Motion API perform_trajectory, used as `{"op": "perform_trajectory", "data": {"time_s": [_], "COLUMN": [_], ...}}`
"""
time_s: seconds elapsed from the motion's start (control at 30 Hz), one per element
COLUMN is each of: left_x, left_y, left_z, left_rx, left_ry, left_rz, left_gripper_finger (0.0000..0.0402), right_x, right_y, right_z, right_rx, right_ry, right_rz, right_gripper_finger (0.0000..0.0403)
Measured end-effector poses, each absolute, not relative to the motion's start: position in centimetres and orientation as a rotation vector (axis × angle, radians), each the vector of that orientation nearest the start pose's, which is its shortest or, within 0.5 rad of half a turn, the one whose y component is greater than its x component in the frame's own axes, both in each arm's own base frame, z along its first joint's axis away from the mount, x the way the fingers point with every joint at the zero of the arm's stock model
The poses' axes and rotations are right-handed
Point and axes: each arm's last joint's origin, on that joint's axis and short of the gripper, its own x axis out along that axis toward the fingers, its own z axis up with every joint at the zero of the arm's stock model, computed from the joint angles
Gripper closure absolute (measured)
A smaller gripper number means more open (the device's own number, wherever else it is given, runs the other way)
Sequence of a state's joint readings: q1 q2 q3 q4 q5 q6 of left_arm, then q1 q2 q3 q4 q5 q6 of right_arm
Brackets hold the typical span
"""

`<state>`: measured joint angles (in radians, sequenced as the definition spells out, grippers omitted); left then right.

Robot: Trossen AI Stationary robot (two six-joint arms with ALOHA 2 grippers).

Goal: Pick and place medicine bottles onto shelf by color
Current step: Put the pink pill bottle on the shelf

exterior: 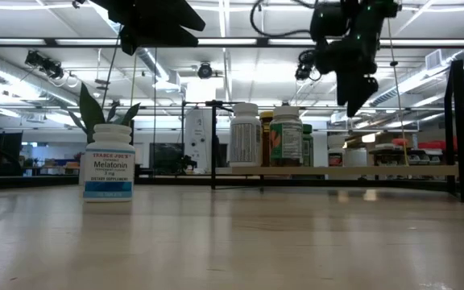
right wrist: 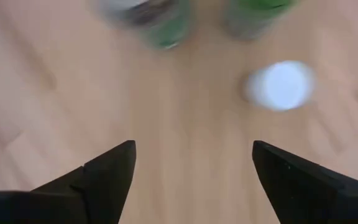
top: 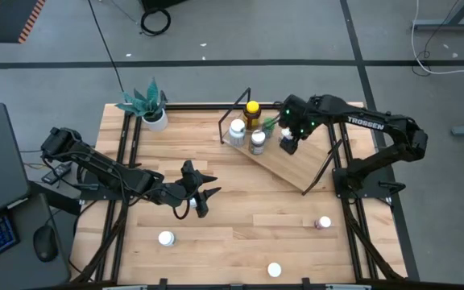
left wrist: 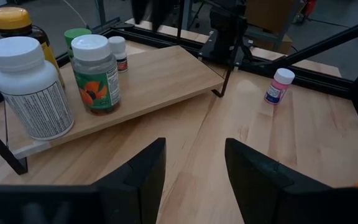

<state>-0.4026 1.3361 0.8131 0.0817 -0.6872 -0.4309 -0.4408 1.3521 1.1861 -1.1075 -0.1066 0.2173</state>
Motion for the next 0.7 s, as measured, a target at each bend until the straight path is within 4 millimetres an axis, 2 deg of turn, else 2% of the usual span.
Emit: {"op": "perform_trajectory", "data": {"time_s": [0.4, 0.7], "left_x": [26.7, 26.8], "left_y": [-9.4, -9.4], "left_z": [25.2, 25.3], "left_rx": [-0.197, -0.205], "left_ry": [0.307, 0.296], "left_rz": [0.354, 0.352], "left_gripper_finger": [0.0230, 0.0230], "right_x": [24.5, 23.2], "right_y": [1.1, 9.7], "right_z": [29.2, 29.4], "right_rx": [0.478, 0.452], "right_ry": [1.233, 1.205], "right_rz": [-0.235, -0.134], "right_gripper_finger": [0.0080, 0.0080]}}
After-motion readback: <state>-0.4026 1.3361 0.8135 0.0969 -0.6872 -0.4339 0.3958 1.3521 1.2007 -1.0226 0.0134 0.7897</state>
